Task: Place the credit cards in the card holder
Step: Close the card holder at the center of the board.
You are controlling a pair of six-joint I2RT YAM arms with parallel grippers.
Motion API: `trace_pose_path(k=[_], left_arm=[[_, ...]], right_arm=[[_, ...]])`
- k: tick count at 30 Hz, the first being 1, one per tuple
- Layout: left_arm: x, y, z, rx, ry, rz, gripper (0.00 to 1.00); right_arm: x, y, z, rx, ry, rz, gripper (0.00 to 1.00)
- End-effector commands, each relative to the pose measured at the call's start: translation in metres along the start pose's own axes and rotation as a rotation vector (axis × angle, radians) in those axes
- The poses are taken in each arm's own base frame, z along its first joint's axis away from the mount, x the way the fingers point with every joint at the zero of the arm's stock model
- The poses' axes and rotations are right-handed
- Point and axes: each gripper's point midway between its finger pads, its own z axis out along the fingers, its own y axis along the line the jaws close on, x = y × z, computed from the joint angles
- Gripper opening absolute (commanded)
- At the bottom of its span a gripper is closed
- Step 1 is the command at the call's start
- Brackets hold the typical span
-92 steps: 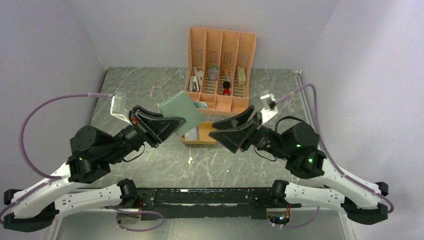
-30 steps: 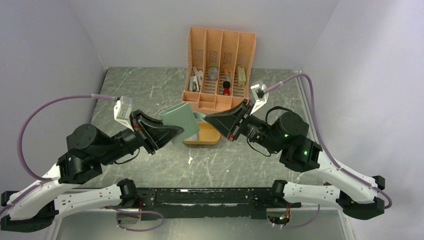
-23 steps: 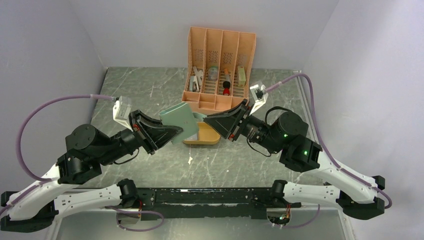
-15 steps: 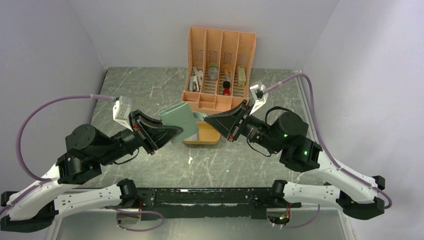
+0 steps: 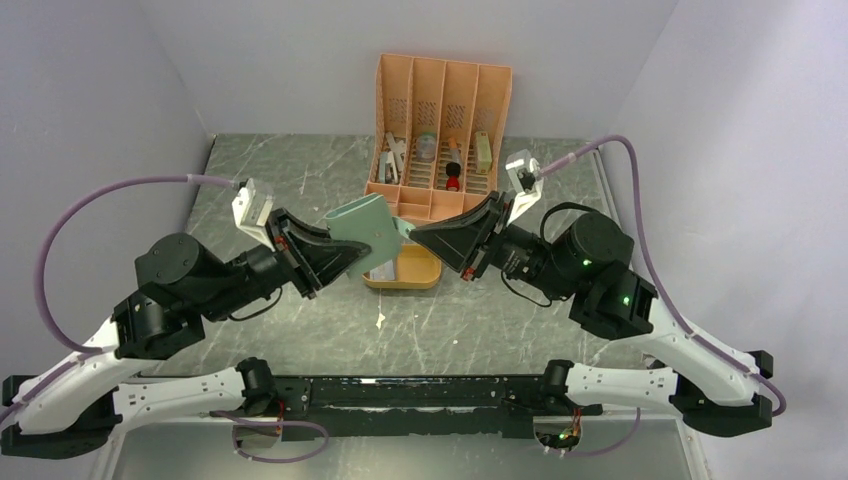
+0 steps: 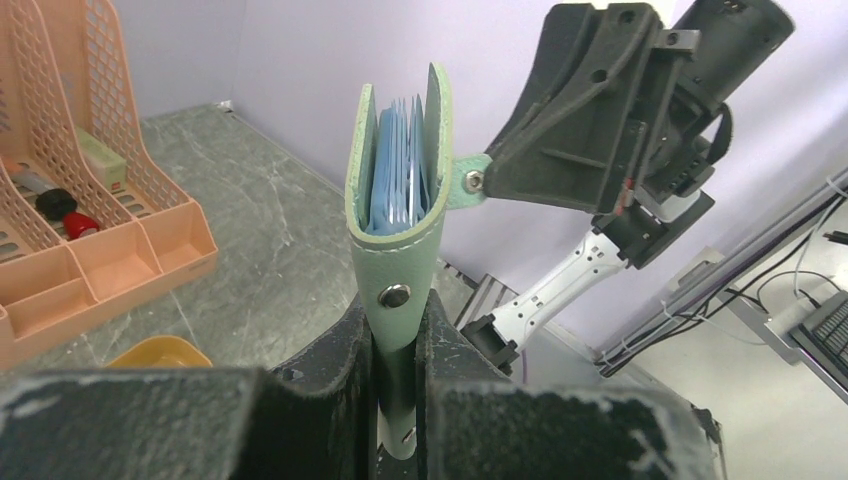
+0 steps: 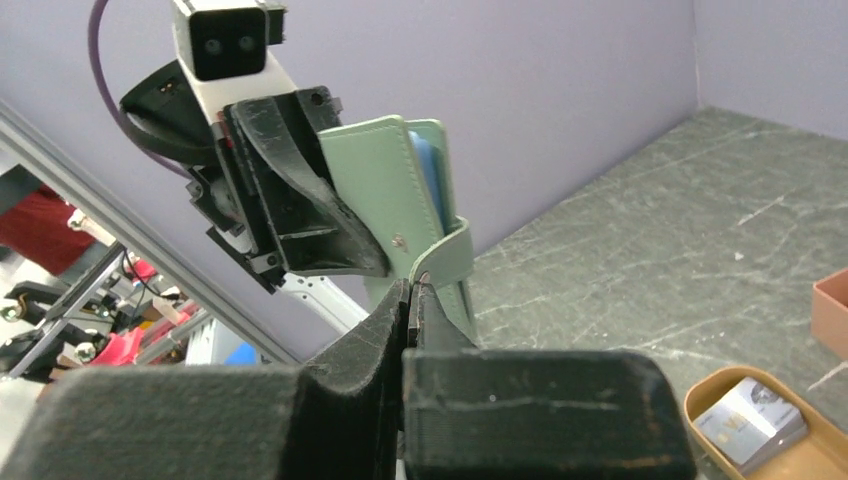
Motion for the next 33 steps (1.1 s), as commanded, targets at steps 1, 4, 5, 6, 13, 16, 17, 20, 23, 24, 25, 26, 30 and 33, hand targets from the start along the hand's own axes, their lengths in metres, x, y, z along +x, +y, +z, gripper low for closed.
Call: trace_pose_path(k=[1, 4, 5, 6, 13, 16, 17, 20, 23, 24, 25, 26, 30, 33], left_arm=[[-0.005, 0.003, 0.008, -0.033, 0.024, 0.040, 0.05], [-0.005, 0.001, 0.015, -0.036, 0.041, 0.038, 0.05], [-0.005, 0.001, 0.017, -0.041, 0.047, 0.037, 0.05], [-0.004, 0.001, 0.019, -0.043, 0.053, 0.035, 0.05], [0.002, 0.001, 0.026, -0.046, 0.084, 0.030, 0.05], [0.004, 0.002, 0.026, -0.049, 0.094, 0.033, 0.05], [0.003, 0.001, 0.026, -0.047, 0.093, 0.033, 0.05], [0.005, 0.002, 0.026, -0.049, 0.100, 0.032, 0.05], [0.005, 0.000, 0.025, -0.039, 0.103, 0.032, 0.05], [0.005, 0.000, 0.026, -0.038, 0.106, 0.031, 0.05], [0.006, 0.000, 0.026, -0.038, 0.108, 0.032, 0.05], [0.007, 0.000, 0.026, -0.037, 0.111, 0.030, 0.05], [0.008, -0.001, 0.025, -0.030, 0.115, 0.029, 0.05], [0.009, -0.001, 0.026, -0.030, 0.118, 0.030, 0.05]], right_arm=[[-0.003, 0.009, -0.003, -0.036, 0.048, -0.069, 0.00], [0.002, 0.007, -0.003, -0.028, 0.082, -0.097, 0.00], [0.003, 0.007, -0.003, -0.028, 0.089, -0.105, 0.00], [0.004, 0.006, -0.004, -0.025, 0.093, -0.109, 0.00], [0.020, -0.006, -0.004, 0.009, 0.141, -0.128, 0.00], [0.022, -0.010, -0.005, 0.026, 0.147, -0.136, 0.00], [0.023, -0.011, -0.005, 0.026, 0.148, -0.136, 0.00], [0.027, -0.014, -0.003, 0.037, 0.161, -0.140, 0.00], [0.029, -0.016, -0.001, 0.046, 0.162, -0.136, 0.00], [0.030, -0.017, 0.000, 0.051, 0.162, -0.135, 0.00], [0.030, -0.017, 0.000, 0.052, 0.165, -0.133, 0.00], [0.030, -0.017, 0.001, 0.054, 0.165, -0.133, 0.00], [0.033, -0.018, 0.003, 0.056, 0.172, -0.129, 0.00], [0.035, -0.020, 0.005, 0.061, 0.181, -0.127, 0.00]])
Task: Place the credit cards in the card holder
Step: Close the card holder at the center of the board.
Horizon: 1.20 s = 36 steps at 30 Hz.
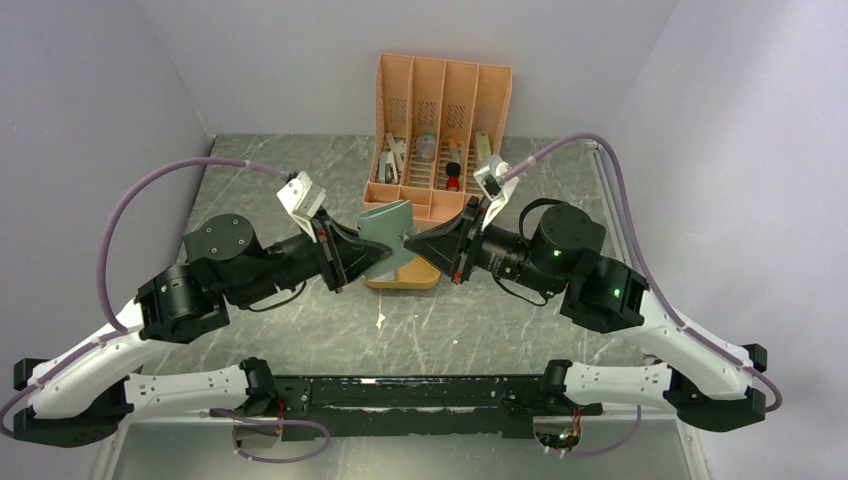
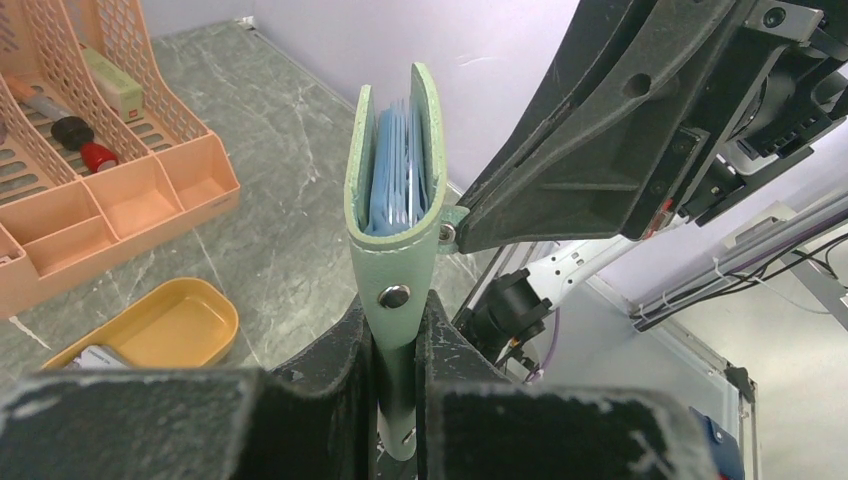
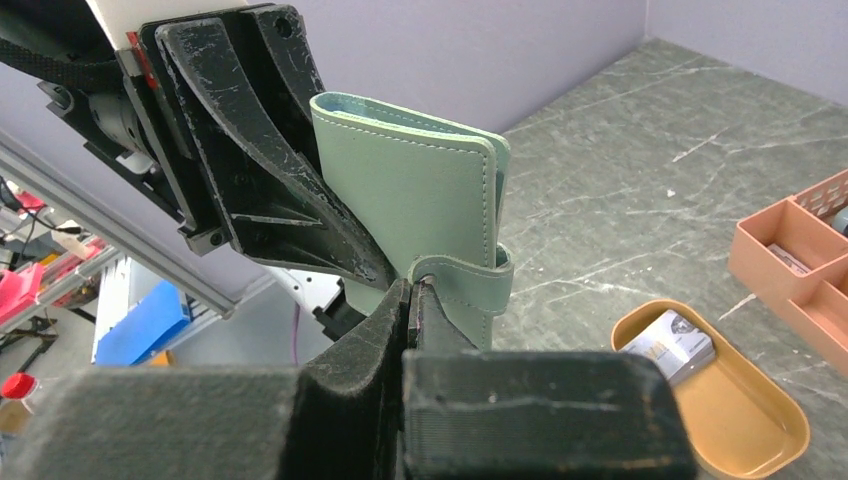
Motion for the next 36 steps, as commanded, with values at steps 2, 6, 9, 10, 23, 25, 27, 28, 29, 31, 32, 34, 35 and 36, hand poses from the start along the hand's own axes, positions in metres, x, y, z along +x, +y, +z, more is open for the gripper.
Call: trace_pose_path(k=[2, 6, 9, 10, 23, 25, 27, 28, 29, 31, 32, 34, 35, 36], left_arm=[[-0.018, -0.012, -0.004, 0.044, -0.041, 0.003, 0.05], [-0.016, -0.012, -0.004, 0.047, -0.034, 0.003, 0.05], [-0.016, -0.013, -0.004, 0.051, -0.032, 0.001, 0.05], [-0.016, -0.013, -0.004, 0.053, -0.032, 0.001, 0.05], [-0.011, -0.015, -0.002, 0.067, -0.014, -0.001, 0.05], [-0.010, -0.016, -0.002, 0.071, -0.010, -0.001, 0.05], [-0.009, -0.016, -0.001, 0.074, -0.004, 0.001, 0.05], [-0.008, -0.017, -0.001, 0.076, -0.001, 0.003, 0.05], [-0.008, -0.018, -0.001, 0.081, 0.001, 0.003, 0.05], [-0.008, -0.018, -0.001, 0.084, 0.004, 0.004, 0.05], [-0.008, -0.018, 0.000, 0.083, 0.004, 0.004, 0.05], [-0.006, -0.017, 0.000, 0.081, 0.009, 0.005, 0.05], [-0.005, -0.019, 0.001, 0.089, 0.014, 0.006, 0.05], [-0.005, -0.020, 0.000, 0.096, 0.016, 0.007, 0.05]], right_arm=[[0.003, 0.002, 0.003, -0.010, 0.013, -0.002, 0.00], [0.003, 0.002, 0.004, -0.008, 0.012, 0.002, 0.00], [0.004, 0.001, 0.004, -0.006, 0.016, 0.004, 0.00], [0.004, 0.002, 0.005, -0.007, 0.018, 0.004, 0.00], [0.006, -0.006, 0.012, 0.043, 0.033, 0.015, 0.00], [0.006, -0.007, 0.012, 0.051, 0.035, 0.015, 0.00], [0.006, -0.009, 0.013, 0.060, 0.038, 0.012, 0.00], [0.006, -0.009, 0.013, 0.062, 0.039, 0.013, 0.00], [0.006, -0.010, 0.014, 0.067, 0.042, 0.012, 0.00], [0.007, -0.011, 0.015, 0.073, 0.050, 0.009, 0.00], [0.008, -0.011, 0.015, 0.074, 0.052, 0.009, 0.00], [0.009, -0.012, 0.017, 0.076, 0.058, 0.007, 0.00], [0.010, -0.012, 0.017, 0.078, 0.061, 0.006, 0.00], [0.010, -0.012, 0.018, 0.078, 0.064, 0.005, 0.00]])
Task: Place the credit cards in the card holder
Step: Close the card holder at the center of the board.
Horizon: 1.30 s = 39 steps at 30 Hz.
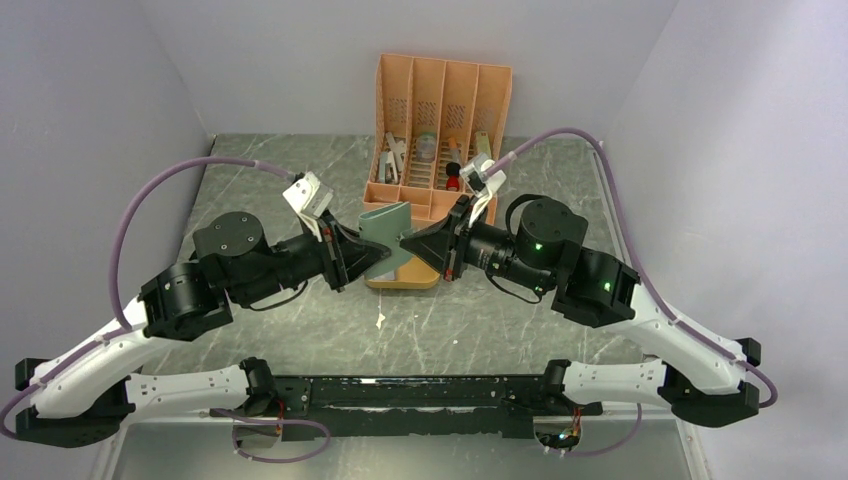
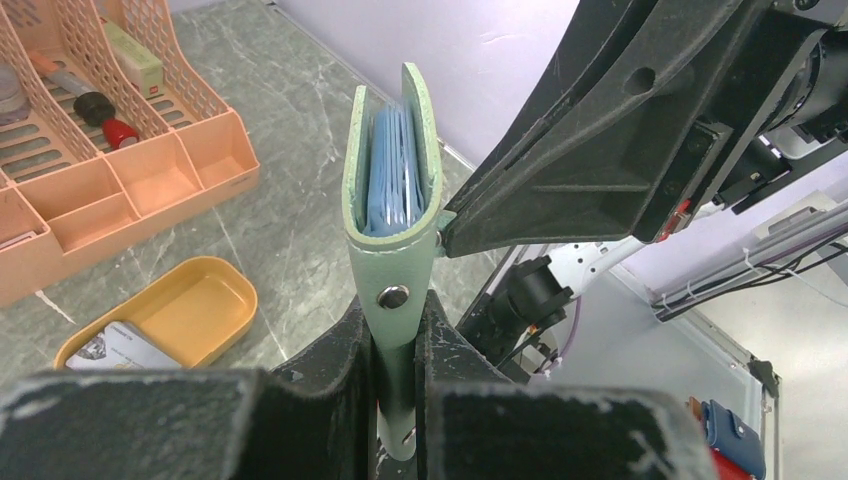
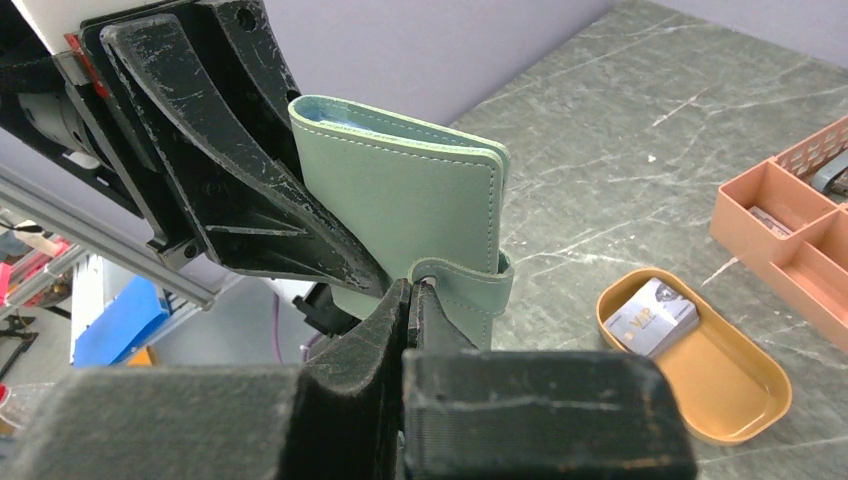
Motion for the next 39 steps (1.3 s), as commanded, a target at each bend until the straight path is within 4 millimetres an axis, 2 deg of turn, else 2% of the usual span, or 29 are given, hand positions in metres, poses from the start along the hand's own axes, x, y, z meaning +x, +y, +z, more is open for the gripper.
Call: trace_pose_path(k=[1, 21, 39], left_arm=[[-0.015, -0.028, -0.003, 0.129, -0.024, 0.001, 0.05], [0.001, -0.042, 0.002, 0.218, 0.042, 0.017, 0.05], [0.000, -0.053, 0.010, 0.270, 0.043, 0.008, 0.05]], right_arm=[[-0.002, 0.000, 0.007, 0.012, 0.001, -0.003, 0.00], [0.004, -0.002, 0.025, 0.030, 0.032, 0.001, 0.00], [0.024, -0.013, 0.052, 0.101, 0.120, 0.022, 0.00]])
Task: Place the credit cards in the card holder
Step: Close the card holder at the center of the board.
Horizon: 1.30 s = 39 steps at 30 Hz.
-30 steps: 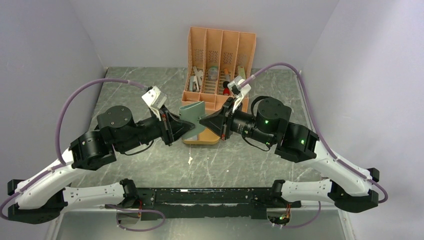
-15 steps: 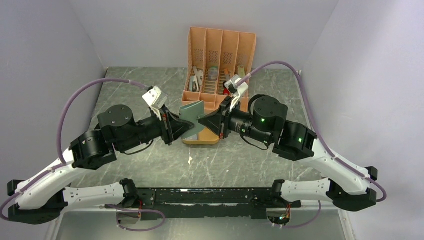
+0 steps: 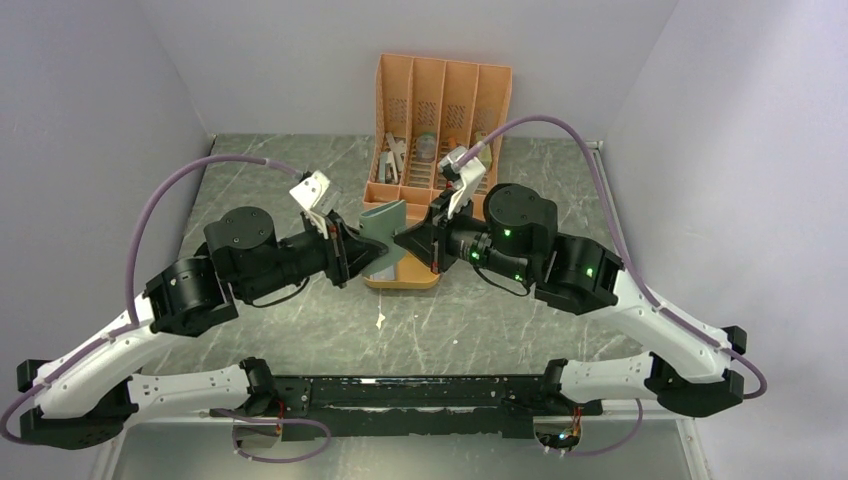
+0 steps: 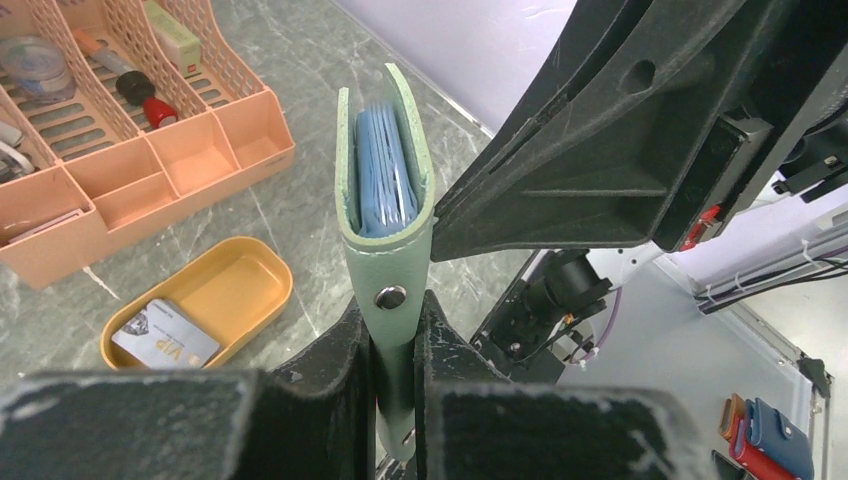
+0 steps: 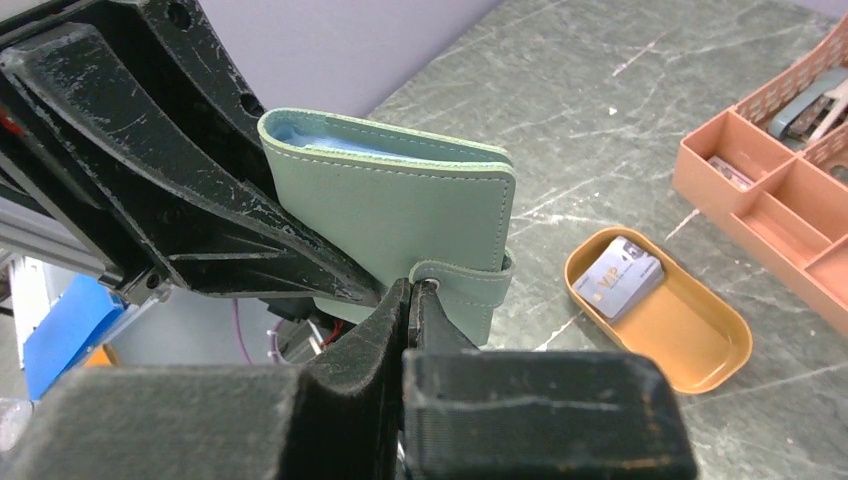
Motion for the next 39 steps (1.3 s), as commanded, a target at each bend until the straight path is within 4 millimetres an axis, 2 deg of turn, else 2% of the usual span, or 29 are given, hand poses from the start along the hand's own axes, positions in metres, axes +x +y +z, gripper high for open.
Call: trace_pose_path(k=[1, 10, 23, 26, 29, 30, 33, 35, 39], left_arm=[[-0.013, -0.068, -0.001, 0.324, -0.011, -0.023, 0.05], [-0.009, -0.077, 0.004, 0.375, 0.002, -0.041, 0.05], [-0.011, -0.100, 0.000, 0.503, -0.012, -0.099, 0.05], [-0.011, -0.095, 0.000, 0.474, -0.018, -0.090, 0.05], [-0.010, -0.075, 0.001, 0.367, -0.027, -0.069, 0.05], [-0.010, -0.066, 0.000, 0.319, -0.035, -0.065, 0.05], [-0.011, -0.042, -0.002, 0.192, -0.059, -0.057, 0.05], [-0.008, -0.037, -0.005, 0.169, -0.056, -0.051, 0.05], [-0.008, -0.023, -0.007, 0.100, -0.072, -0.055, 0.05]], right_arm=[[0.008, 0.003, 0.033, 0.006, 0.021, 0.027, 0.00], [0.015, 0.003, 0.043, 0.015, 0.042, 0.037, 0.00], [0.017, -0.002, 0.054, 0.041, 0.019, 0.071, 0.00], [0.018, -0.001, 0.053, 0.035, 0.024, 0.070, 0.00], [0.014, 0.003, 0.043, 0.008, 0.008, 0.068, 0.00], [0.013, 0.003, 0.038, 0.002, 0.003, 0.067, 0.02], [0.010, 0.004, 0.025, -0.006, -0.006, 0.072, 0.27], [0.008, 0.006, 0.016, -0.021, -0.006, 0.079, 0.39], [0.004, 0.016, -0.001, -0.070, -0.001, 0.101, 0.57]])
